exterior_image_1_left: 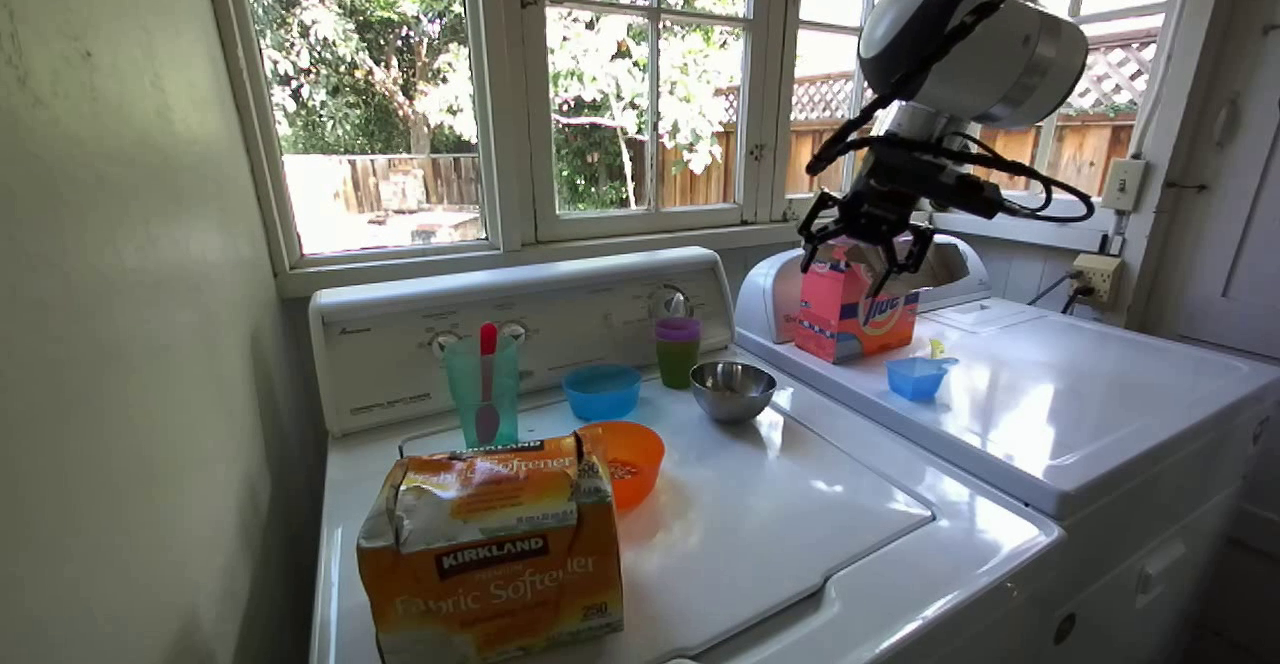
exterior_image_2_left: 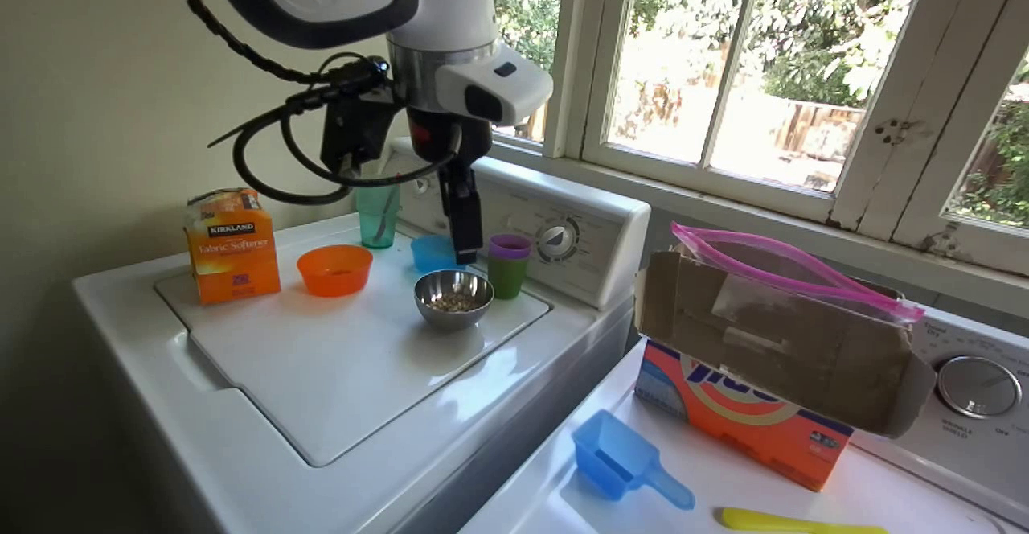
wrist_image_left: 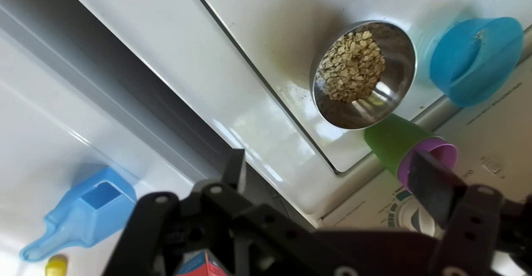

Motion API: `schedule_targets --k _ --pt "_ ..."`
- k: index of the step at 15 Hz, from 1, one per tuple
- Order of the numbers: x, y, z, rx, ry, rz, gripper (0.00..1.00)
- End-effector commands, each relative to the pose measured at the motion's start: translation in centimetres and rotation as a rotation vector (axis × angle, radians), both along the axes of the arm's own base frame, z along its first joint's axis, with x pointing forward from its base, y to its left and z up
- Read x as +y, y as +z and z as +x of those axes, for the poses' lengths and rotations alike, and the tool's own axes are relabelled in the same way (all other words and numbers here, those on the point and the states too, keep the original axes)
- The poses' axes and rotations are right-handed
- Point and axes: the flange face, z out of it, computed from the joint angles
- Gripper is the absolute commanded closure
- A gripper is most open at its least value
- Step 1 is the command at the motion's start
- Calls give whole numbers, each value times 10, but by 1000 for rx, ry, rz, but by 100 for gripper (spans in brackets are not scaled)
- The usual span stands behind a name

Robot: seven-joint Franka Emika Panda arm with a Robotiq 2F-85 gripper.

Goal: Pour the contents in the silver bowl into the orange bowl

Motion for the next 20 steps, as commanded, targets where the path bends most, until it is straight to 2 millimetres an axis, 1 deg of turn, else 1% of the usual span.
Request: schedule_targets --k 1,3,5,6,7,9,11,12,17,20 --pt "2 -31 23 73 -72 -12 0" --pt "9 -50 34 126 -58 -20 0" --pt "9 -68 41 175 -61 -48 0" --pt "10 -68 42 187 -51 -45 0" --pt "11 -61 31 145 -42 -34 0" --pt "11 -70 38 161 -39 -42 0" --pt "10 -70 40 162 -40 -43 0" --pt "12 -77 47 178 -43 -37 0" --pt "37 -113 73 232 6 -45 0" --pt "54 -129 89 246 23 -66 0"
